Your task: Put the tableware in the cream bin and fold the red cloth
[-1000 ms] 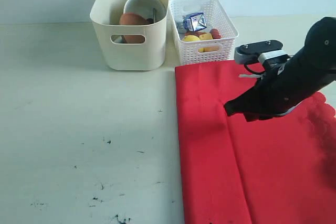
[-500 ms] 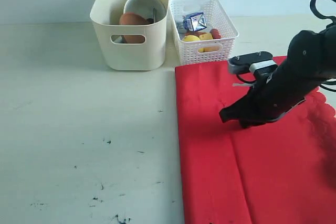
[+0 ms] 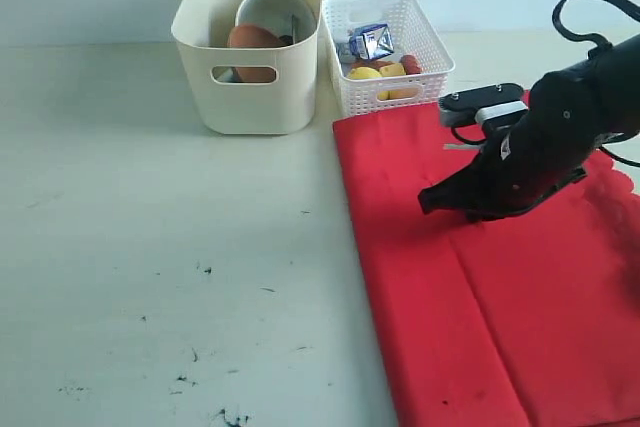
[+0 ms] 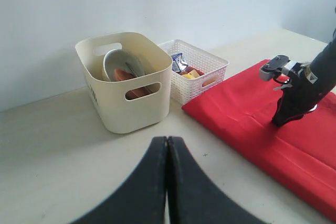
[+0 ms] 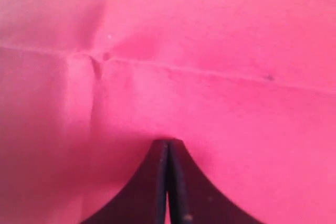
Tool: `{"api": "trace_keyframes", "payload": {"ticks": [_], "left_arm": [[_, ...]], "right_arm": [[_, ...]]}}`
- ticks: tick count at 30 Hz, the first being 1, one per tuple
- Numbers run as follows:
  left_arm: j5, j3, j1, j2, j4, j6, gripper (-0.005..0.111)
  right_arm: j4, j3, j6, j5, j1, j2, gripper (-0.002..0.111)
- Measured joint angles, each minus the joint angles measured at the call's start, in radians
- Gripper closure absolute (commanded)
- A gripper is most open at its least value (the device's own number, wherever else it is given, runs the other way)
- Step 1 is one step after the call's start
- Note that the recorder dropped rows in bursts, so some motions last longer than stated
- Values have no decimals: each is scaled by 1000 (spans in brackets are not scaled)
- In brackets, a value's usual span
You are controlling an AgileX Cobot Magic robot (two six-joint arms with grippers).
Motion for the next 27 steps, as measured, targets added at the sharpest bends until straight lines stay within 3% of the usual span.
{"api": "trace_keyframes", "payload": {"ticks": [6, 15, 27], "left_arm": [[0, 0, 0, 0, 2, 0, 107], [-2, 0, 0, 0, 2, 0, 107], [-2, 1, 0, 0, 2, 0, 107]], "right_arm": [[-174, -9, 151, 88, -21, 0, 108], [-193, -12, 165, 211, -101, -4, 108], [-180, -12, 165, 214, -230, -6, 108]]}}
